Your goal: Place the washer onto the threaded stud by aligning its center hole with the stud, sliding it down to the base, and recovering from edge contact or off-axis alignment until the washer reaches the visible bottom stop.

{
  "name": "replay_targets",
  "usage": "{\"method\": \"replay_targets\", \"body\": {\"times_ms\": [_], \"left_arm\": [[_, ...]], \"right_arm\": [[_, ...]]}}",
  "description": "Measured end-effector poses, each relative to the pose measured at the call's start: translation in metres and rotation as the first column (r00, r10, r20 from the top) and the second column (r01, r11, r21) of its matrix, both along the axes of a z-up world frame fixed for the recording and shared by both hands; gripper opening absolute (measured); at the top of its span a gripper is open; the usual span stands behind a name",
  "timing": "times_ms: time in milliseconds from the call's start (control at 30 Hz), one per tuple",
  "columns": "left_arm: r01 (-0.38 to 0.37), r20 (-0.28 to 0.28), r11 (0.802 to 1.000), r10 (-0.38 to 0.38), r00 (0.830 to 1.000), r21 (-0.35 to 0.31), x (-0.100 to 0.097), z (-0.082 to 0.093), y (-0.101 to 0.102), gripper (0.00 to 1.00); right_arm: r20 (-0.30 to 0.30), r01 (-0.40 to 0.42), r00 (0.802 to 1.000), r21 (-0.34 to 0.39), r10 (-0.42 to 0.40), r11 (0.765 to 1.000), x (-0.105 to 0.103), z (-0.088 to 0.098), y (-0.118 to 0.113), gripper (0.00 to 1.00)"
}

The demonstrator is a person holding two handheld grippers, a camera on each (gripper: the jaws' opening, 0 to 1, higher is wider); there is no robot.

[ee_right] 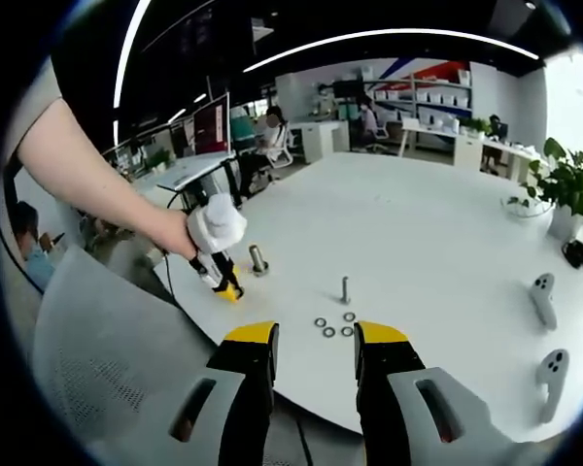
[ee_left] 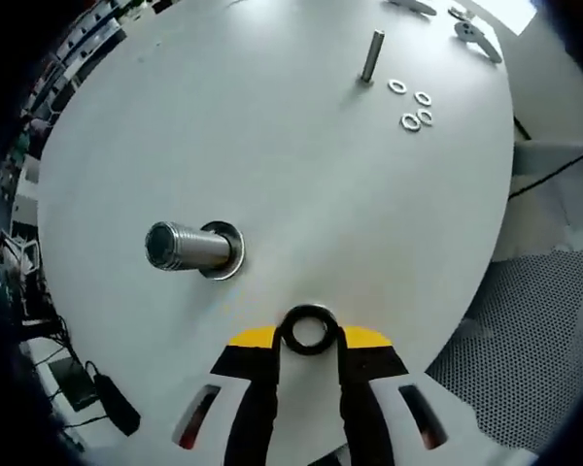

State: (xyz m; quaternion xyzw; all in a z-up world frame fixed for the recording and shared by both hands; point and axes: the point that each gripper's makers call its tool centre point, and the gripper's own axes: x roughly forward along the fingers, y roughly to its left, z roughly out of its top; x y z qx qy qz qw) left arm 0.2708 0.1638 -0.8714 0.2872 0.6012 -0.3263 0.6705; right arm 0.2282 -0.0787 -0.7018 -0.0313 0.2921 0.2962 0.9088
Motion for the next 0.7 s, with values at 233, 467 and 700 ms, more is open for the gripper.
{"method": "replay_targets", "body": {"times_ms": [233, 467, 700], "left_arm": [[0.021, -0.022, 0.999, -0.020, 1.000, 0.036, 0.0063, -0.0045, -0.0002, 0.23], [-0.020, -0.022, 0.999, 0.020, 1.000, 0.033, 0.0031, -0.0053, -0.0016, 0.27], [-0.059, 0.015, 0.998, 0.059, 0.998, 0.011, 0.0035, -0.0065, -0.0011, 0.26]], "right_arm": [[-0.006, -0.010, 1.000, 0.001, 0.010, 1.000, -0.0014, -0.0009, 0.0017, 0.33], [-0.001, -0.011, 1.000, 0.009, 0.011, 1.000, -0.0015, 0.0007, 0.0024, 0.33], [0.003, -0.015, 1.000, 0.014, 0.015, 1.000, -0.0024, 0.0017, 0.0036, 0.33]]}}
